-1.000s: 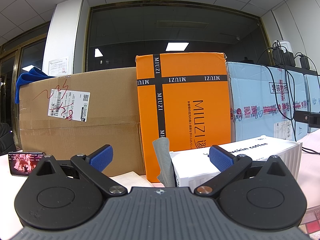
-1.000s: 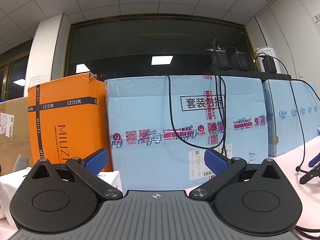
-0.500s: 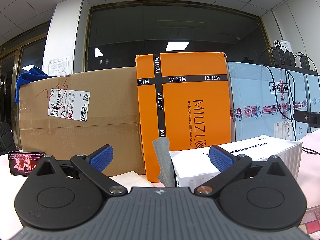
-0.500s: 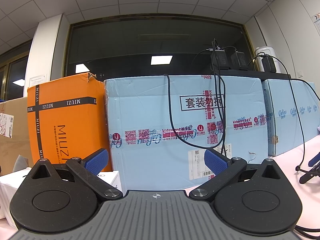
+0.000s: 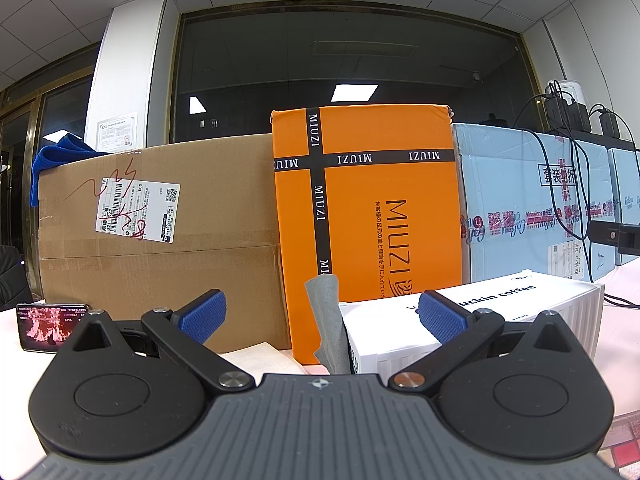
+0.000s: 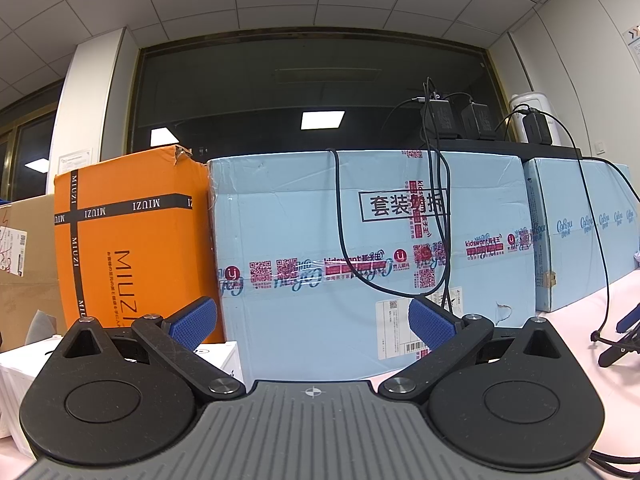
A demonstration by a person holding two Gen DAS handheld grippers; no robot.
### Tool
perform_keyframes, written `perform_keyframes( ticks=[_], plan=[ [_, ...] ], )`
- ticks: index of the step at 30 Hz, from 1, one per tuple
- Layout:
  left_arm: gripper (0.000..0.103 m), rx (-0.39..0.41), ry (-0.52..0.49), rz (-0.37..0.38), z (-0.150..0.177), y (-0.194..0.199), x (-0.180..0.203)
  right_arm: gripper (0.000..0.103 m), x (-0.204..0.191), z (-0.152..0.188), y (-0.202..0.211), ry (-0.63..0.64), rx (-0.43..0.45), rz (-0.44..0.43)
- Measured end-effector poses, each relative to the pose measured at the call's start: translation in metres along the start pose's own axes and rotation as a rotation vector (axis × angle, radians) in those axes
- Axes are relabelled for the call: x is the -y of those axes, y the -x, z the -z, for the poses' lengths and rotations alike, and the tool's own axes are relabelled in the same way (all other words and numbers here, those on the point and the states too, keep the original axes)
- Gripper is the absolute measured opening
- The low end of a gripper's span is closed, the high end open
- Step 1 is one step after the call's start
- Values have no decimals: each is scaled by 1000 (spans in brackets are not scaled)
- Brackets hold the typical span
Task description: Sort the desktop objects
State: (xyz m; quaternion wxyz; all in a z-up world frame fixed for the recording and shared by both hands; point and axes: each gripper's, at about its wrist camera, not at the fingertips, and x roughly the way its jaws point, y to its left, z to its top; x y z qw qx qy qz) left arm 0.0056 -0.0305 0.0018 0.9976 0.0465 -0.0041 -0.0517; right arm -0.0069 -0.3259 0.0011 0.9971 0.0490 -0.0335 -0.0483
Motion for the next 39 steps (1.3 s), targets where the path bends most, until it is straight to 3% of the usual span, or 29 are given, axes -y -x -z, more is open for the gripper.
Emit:
perform_keyframes(
  ticks=[39],
  plan=[
    [103, -1, 26, -15, 0, 0, -3, 103, 0, 0, 0, 0, 0, 1]
  ],
)
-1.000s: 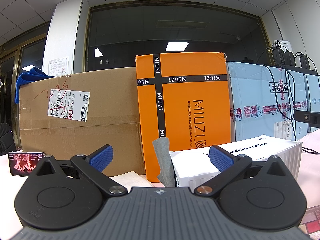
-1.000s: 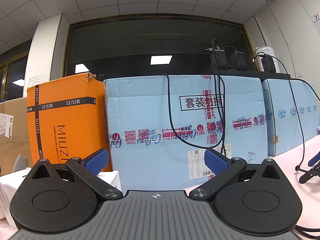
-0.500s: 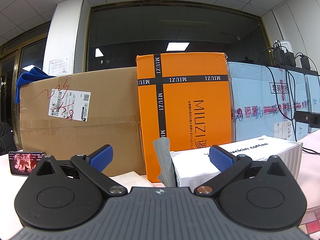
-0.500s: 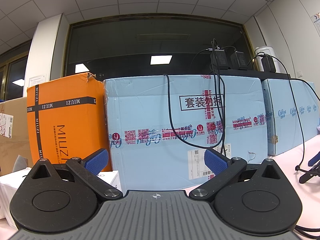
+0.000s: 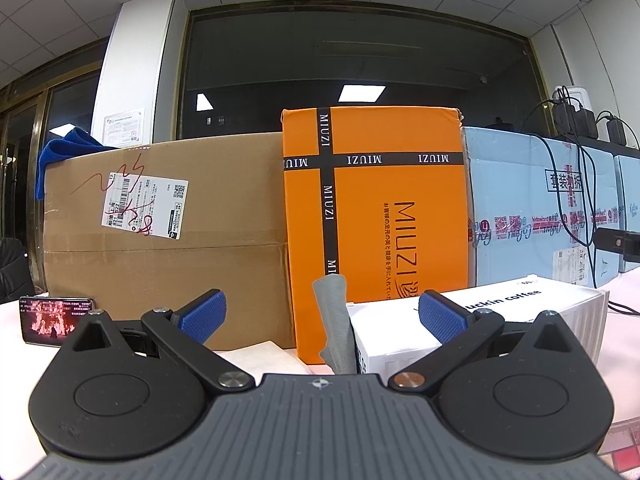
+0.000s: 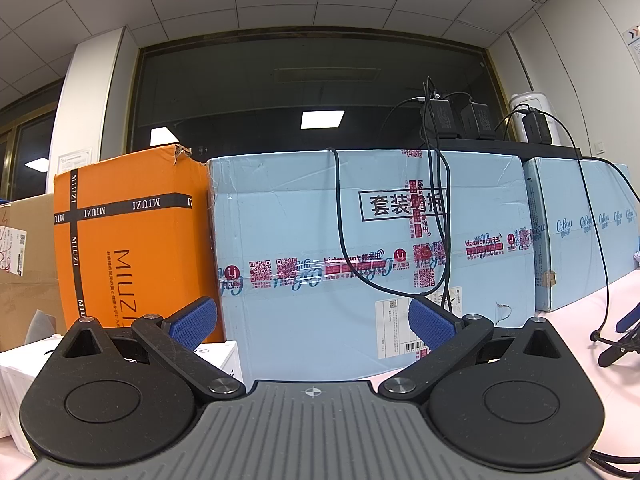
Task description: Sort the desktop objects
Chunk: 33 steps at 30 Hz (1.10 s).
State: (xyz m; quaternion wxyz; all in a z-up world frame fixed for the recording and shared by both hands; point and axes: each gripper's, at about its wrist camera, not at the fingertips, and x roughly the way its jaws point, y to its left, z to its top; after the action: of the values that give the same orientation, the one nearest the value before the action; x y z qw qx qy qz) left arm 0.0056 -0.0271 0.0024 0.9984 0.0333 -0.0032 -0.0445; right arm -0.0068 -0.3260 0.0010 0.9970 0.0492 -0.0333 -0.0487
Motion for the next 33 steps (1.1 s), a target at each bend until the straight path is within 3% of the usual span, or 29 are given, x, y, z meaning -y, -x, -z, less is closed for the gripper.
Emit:
perform_keyframes(
  ticks=[33],
  plan=[
    [103, 19, 15, -1, 0, 3, -4, 103, -1, 0, 1, -2, -4, 1]
  ],
)
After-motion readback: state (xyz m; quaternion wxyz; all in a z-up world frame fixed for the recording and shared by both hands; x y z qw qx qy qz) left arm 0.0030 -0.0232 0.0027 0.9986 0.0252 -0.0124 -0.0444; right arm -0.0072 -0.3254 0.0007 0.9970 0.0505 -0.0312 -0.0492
